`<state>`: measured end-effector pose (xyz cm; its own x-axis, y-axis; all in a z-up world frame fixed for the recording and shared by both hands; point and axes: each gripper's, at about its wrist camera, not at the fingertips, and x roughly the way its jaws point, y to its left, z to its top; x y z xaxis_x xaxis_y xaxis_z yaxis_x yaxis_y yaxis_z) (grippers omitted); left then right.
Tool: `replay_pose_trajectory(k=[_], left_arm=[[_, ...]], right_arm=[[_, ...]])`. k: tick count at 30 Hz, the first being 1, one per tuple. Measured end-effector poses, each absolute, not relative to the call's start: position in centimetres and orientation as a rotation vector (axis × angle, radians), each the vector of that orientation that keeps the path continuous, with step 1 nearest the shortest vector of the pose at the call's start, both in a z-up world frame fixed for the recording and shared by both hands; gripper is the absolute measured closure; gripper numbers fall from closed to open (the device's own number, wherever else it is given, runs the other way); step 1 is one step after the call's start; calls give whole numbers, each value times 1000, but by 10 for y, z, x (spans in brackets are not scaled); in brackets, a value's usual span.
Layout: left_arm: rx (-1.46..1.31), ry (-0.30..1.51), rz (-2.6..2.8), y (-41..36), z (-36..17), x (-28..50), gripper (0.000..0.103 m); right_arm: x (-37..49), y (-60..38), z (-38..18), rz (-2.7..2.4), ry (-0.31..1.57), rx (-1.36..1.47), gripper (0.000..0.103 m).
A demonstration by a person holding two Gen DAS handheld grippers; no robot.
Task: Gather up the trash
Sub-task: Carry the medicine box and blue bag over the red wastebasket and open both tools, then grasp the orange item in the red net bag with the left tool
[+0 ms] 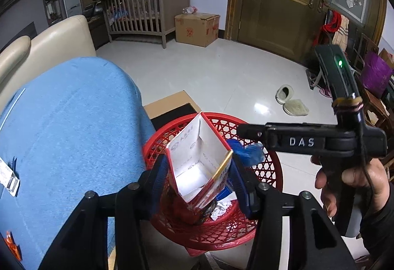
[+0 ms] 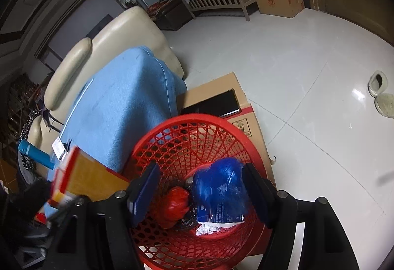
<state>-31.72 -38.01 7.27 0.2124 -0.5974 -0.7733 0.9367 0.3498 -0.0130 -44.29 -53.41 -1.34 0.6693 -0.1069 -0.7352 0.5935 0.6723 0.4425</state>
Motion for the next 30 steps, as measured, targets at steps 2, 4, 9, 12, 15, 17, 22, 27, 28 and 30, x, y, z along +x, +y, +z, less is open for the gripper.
replay_pose_trajectory(k=[2,4,9,12,15,17,22,27,28,30], left_arm=[[541,769,-1138,-382,71,-319,47],[545,772,-1150,-384,70,-320,45],[540,782,-1138,-383,69,-314,36],[506,788,-1121,-375,75,-304,36],[465,782,-1097,-361,84,-291,35],[442,769,-1066,-350,91,-281,29],[354,738,-972,-302,106,-254,26],[277,742,-850,-242,106,-226,26],[260,746,-813,-226,104,-219,26],[225,758,-747,-197,99,-206,26]], right_arm=[[-443,-534,-10,-441,731,734,30],[-443,-532,-6,-440,722,733,30],[-442,-529,1,-450,719,719,30],[-441,-528,7,-457,713,710,30],[-439,-525,13,-461,712,704,30],[-436,-523,17,-458,711,696,30],[-423,-510,24,-435,723,666,30],[-402,-489,26,-393,756,629,30],[-396,-483,26,-382,766,619,30],[-387,-472,27,-366,780,599,30]])
